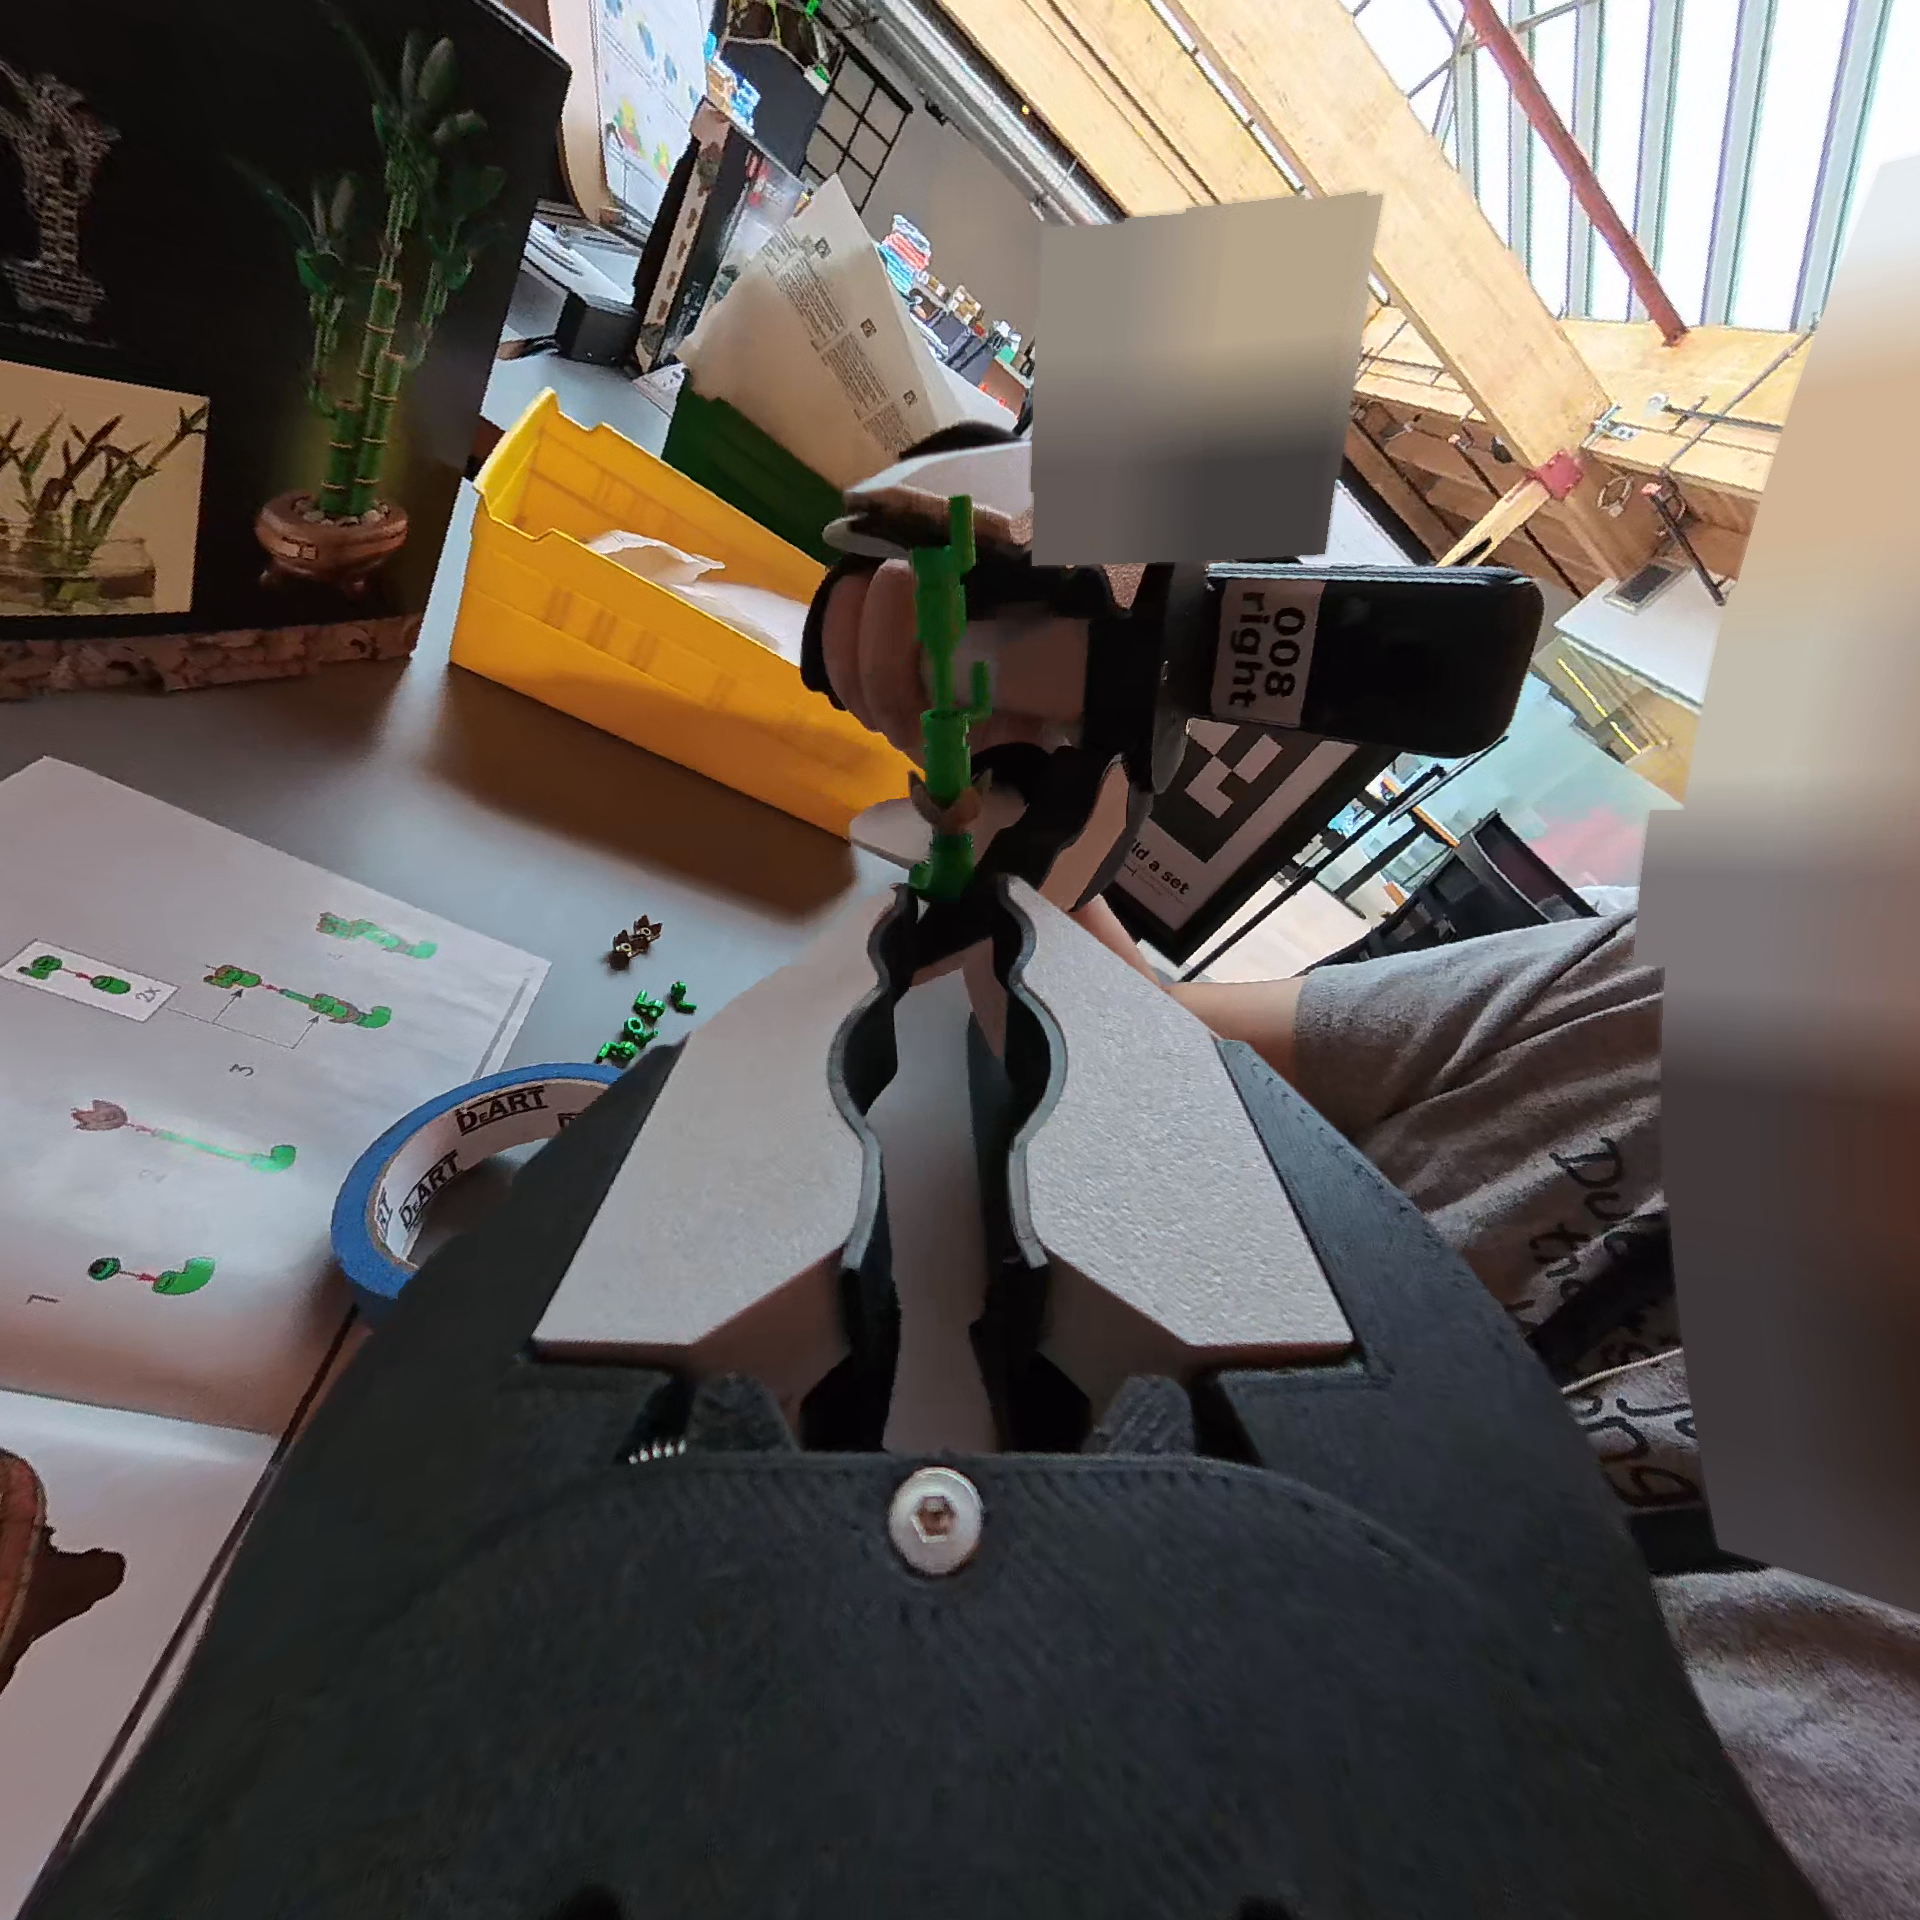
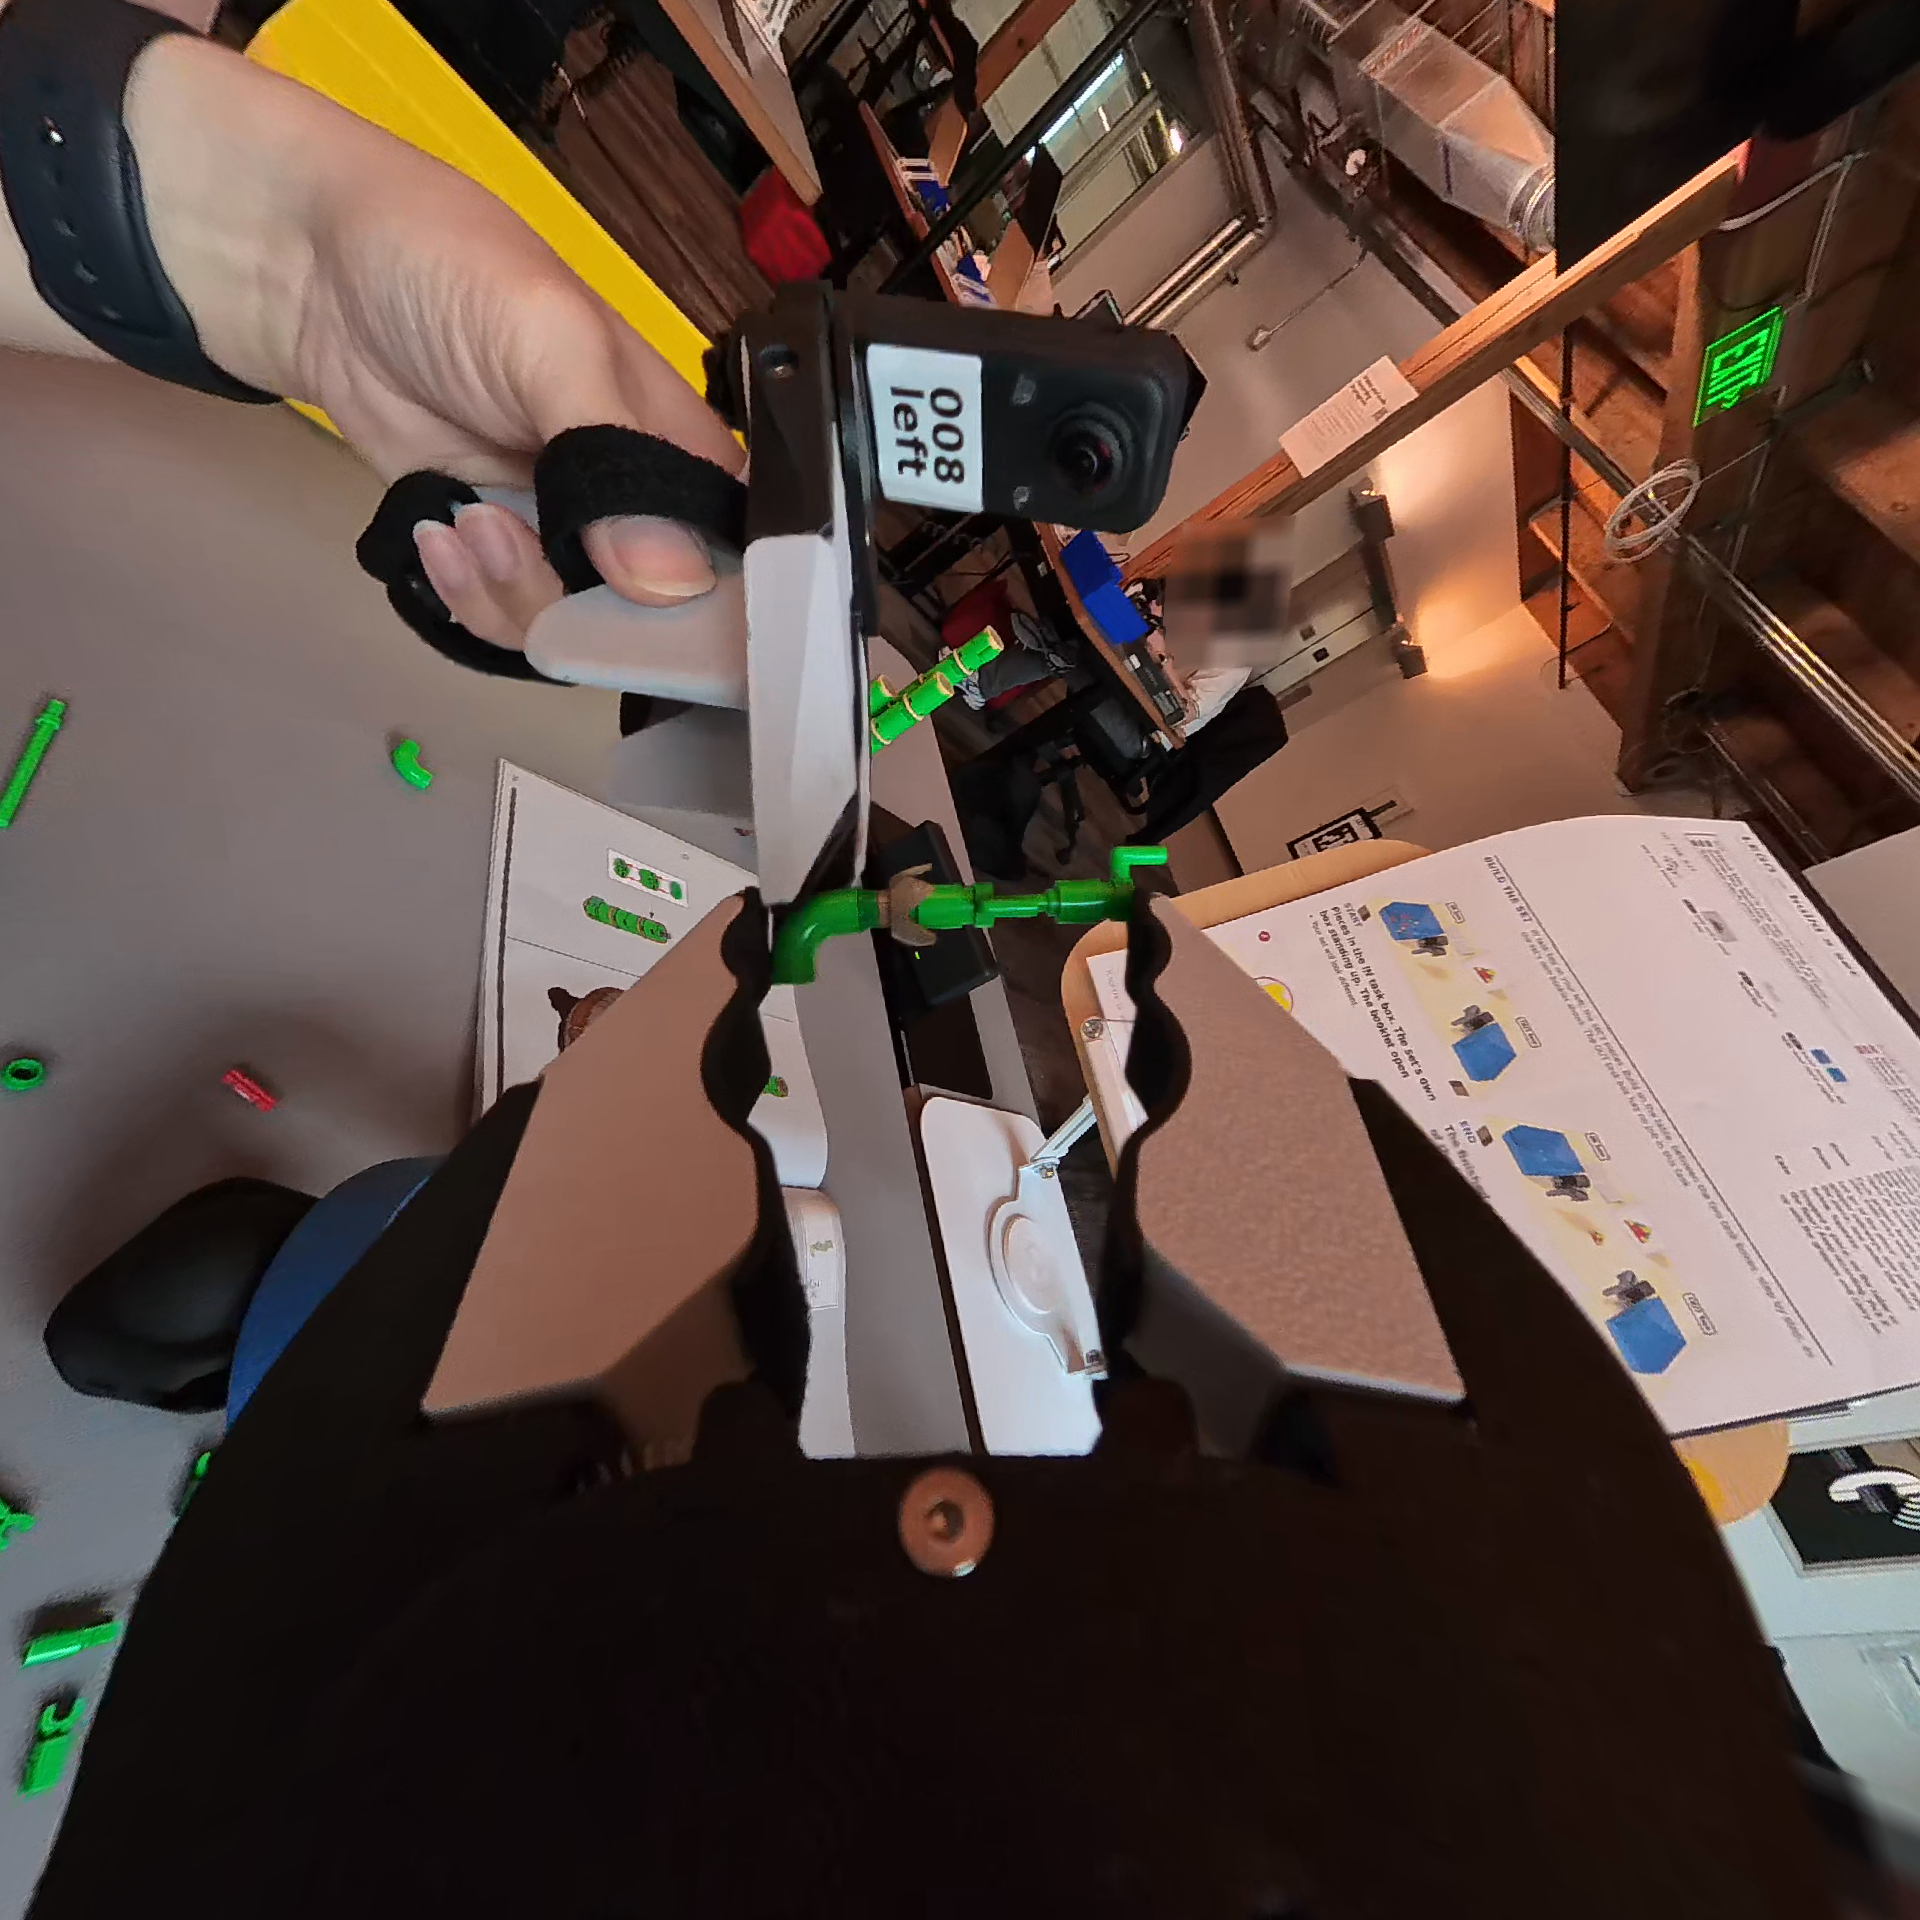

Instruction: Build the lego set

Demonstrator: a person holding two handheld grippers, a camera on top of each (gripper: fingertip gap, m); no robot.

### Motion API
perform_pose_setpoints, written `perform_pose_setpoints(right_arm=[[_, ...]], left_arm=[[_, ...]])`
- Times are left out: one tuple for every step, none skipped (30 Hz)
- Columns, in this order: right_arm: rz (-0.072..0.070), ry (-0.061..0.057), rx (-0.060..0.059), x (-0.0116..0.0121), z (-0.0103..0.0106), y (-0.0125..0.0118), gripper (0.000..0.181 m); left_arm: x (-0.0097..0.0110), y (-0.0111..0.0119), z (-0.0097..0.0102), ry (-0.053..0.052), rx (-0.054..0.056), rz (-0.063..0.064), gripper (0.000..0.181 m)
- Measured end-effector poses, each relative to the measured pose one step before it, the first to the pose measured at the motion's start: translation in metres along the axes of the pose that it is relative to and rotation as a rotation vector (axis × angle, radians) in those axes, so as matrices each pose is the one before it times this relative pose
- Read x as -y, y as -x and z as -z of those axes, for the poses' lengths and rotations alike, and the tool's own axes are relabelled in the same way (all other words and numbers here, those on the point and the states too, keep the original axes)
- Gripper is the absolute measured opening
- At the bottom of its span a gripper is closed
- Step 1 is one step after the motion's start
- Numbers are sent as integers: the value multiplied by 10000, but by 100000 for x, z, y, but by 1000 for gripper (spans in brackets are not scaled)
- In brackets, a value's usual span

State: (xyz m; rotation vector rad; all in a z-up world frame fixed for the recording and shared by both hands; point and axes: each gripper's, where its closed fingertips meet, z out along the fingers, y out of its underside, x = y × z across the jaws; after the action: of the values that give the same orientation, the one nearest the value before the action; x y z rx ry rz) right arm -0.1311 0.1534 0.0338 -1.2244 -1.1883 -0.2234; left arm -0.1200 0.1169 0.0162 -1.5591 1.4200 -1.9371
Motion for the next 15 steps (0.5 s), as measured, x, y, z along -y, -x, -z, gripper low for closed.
perform_pose_setpoints(right_arm=[[24,-31,-58,77,43,-88,67],[31,-16,-51,73,28,-74,67],[48,25,-75,2,4,-101,67],[40,77,-23,-76,-11,-35,67],[35,129,-29,-147,-31,-47,67],[48,102,-32,-122,-17,-41,67],[47,62,0,-62,-15,13,67],[35,35,-13,-10,-16,3,67],[36,60,-14,-42,-27,-14,67],[44,75,6,-34,-37,24,67],[64,98,1,-44,-29,27,67],[86,77,10,-6,-26,57,67],[56,27,-11,107,2,1,67],[-8,-25,-3,175,38,-18,67],[-43,-70,37,226,68,17,67]], left_arm=[[108,0,-76,-94,-43,-13,12],[74,24,-70,-74,-38,-23,13],[44,11,-80,-55,-32,-27,13],[44,44,-81,-57,-17,0,14],[34,108,-54,-51,34,9,14],[102,128,-36,-90,41,-23,13],[81,101,-8,-87,24,-27,12],[31,87,10,-43,18,0,11],[39,90,32,-33,18,20,9],[10,83,44,-21,23,-10,8],[-34,51,40,13,29,-46,7],[-59,-4,46,35,7,-51,7],[3,-86,64,15,-44,-39,7],[2,-168,52,9,-107,10,6],[-12,-219,49,27,-144,53,6]])
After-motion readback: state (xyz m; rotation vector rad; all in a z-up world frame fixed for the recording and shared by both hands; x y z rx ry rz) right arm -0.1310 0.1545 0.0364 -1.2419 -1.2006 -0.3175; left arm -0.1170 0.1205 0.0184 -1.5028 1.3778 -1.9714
